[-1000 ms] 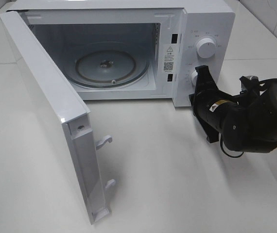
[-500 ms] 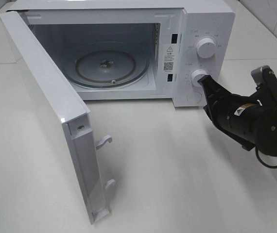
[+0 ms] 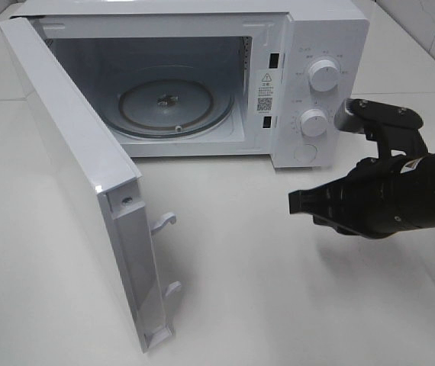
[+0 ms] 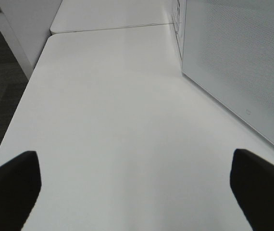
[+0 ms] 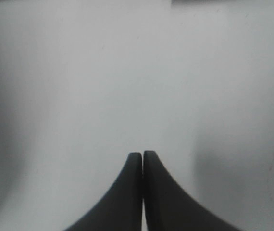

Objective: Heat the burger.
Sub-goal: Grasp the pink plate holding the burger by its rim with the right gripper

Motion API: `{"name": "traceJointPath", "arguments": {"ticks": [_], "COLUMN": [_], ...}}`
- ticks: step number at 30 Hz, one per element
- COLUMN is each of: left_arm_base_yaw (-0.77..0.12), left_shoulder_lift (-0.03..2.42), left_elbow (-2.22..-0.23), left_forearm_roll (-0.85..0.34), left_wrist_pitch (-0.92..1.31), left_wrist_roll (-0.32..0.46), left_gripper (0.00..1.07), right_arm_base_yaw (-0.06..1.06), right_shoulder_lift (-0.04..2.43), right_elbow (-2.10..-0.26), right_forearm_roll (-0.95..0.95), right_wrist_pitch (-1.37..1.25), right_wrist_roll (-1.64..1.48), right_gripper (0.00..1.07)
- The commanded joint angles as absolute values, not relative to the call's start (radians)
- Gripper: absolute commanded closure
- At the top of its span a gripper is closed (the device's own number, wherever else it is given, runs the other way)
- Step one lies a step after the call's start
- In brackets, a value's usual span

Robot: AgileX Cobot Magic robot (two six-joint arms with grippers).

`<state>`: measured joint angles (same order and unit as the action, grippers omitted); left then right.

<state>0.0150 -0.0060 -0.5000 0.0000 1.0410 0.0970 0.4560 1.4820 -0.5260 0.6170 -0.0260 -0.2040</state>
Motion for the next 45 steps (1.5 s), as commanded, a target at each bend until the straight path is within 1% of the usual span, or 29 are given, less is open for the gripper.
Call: {"name": "traceJointPath", "arguments": {"ticks": [1,2,3,4,5,6,7,8,9,10,11,12,13,14,15,16,17,18,20,21,23,24,26,29,31,35,40,42,45], "left_arm_base_yaw": [0.010,0.010,0.010,0.010,0.010,0.010,0.010,0.010,0.010,0.010,0.010,0.010,0.010,0.010,0.010,0.010,0.010,0.010,0.010,0.010,0.010,0.010,0.010,0.010,0.010,0.010,0.010,0.010,0.010], "left_shoulder_lift": [-0.025,-0.025,-0.025,-0.025,-0.025,-0.025,-0.025,-0.025,-0.025,-0.025,-0.025,-0.025,-0.025,-0.025,-0.025,-0.025,-0.025,-0.025,-0.025,-0.025,-0.025,-0.025,-0.025,-0.025,-0.025,-0.025,-0.025,-0.025,-0.025], "left_elbow": [-0.497,-0.497,-0.497,-0.497,-0.497,-0.497,-0.497,-0.497,-0.497,-0.497,-0.497,-0.497,-0.497,-0.497,-0.497,-0.497,-0.497,-0.497,-0.497,-0.497,-0.497,-0.497,-0.497,-0.497,-0.497,-0.497,-0.497,-0.497,-0.497], "left_forearm_roll": [-0.013,-0.013,-0.013,-0.013,-0.013,-0.013,-0.013,-0.013,-0.013,-0.013,-0.013,-0.013,-0.013,-0.013,-0.013,-0.013,-0.013,-0.013,-0.013,-0.013,-0.013,-0.013,-0.013,-0.013,-0.013,-0.013,-0.013,-0.013,-0.013], "left_wrist_pitch": [1.034,1.034,1.034,1.034,1.034,1.034,1.034,1.034,1.034,1.034,1.034,1.034,1.034,1.034,1.034,1.034,1.034,1.034,1.034,1.034,1.034,1.034,1.034,1.034,1.034,1.034,1.034,1.034,1.034], "left_wrist_roll": [0.098,0.098,0.098,0.098,0.098,0.098,0.098,0.098,0.098,0.098,0.098,0.098,0.098,0.098,0.098,0.098,0.098,0.098,0.098,0.098,0.098,0.098,0.098,0.098,0.098,0.098,0.098,0.098,0.098], "left_gripper": [0.07,0.07,0.07,0.07,0.07,0.07,0.07,0.07,0.07,0.07,0.07,0.07,0.07,0.07,0.07,0.07,0.07,0.07,0.07,0.07,0.07,0.07,0.07,0.07,0.07,0.07,0.07,0.07,0.07], "right_arm_base_yaw": [0.454,0.454,0.433,0.433,0.408,0.394,0.394,0.374,0.364,0.364,0.350,0.350,0.345,0.337,0.337,0.317,0.301,0.301,0.251,0.251,0.193,0.193,0.120,0.108,0.069,0.040,0.023,0.023,0.023], "right_shoulder_lift": [1.461,1.462,1.462,1.462,1.463,1.463,1.463,1.463,1.463,1.463,1.463,1.463,1.465,1.466,1.466,1.466,1.466,1.466,1.468,1.468,1.474,1.474,1.517,1.531,1.575,1.607,1.667,1.692,1.731], "right_elbow": [-0.538,-0.546,-0.562,-0.562,-0.589,-0.601,-0.601,-0.631,-0.647,-0.647,-0.676,-0.676,-0.688,-0.709,-0.709,-0.719,-0.722,-0.722,-0.722,-0.722,-0.722,-0.722,-0.722,-0.722,-0.722,-0.722,-0.722,-0.722,-0.722], "right_forearm_roll": [0.609,0.587,0.540,0.540,0.459,0.418,0.418,0.314,0.265,0.265,0.176,0.176,0.122,0.045,0.045,-0.006,-0.014,-0.014,-0.014,-0.014,-0.031,-0.031,-0.079,-0.087,-0.105,-0.115,-0.117,-0.117,-0.117], "right_wrist_pitch": [0.107,0.145,0.237,0.237,0.340,0.387,0.387,0.450,0.479,0.479,0.520,0.520,0.545,0.595,0.595,0.620,0.622,0.622,0.622,0.622,0.628,0.628,0.676,0.686,0.703,0.691,0.659,0.640,0.628], "right_wrist_roll": [-0.272,-0.270,-0.259,-0.259,-0.204,-0.170,-0.170,-0.065,0.000,0.000,0.094,0.094,0.129,0.144,0.144,0.144,0.144,0.144,0.146,0.146,0.146,0.146,0.136,0.130,0.107,0.084,0.063,0.062,0.052], "right_gripper": [1.07,1.05,1.01,1.01,0.93,0.87,0.87,0.73,0.64,0.64,0.46,0.46,0.36,0.19,0.19,0.14,0.07,0.07,0.07,0.07,0.07,0.07,0.08,0.09,0.11,0.15,0.25,0.28,0.28]}}
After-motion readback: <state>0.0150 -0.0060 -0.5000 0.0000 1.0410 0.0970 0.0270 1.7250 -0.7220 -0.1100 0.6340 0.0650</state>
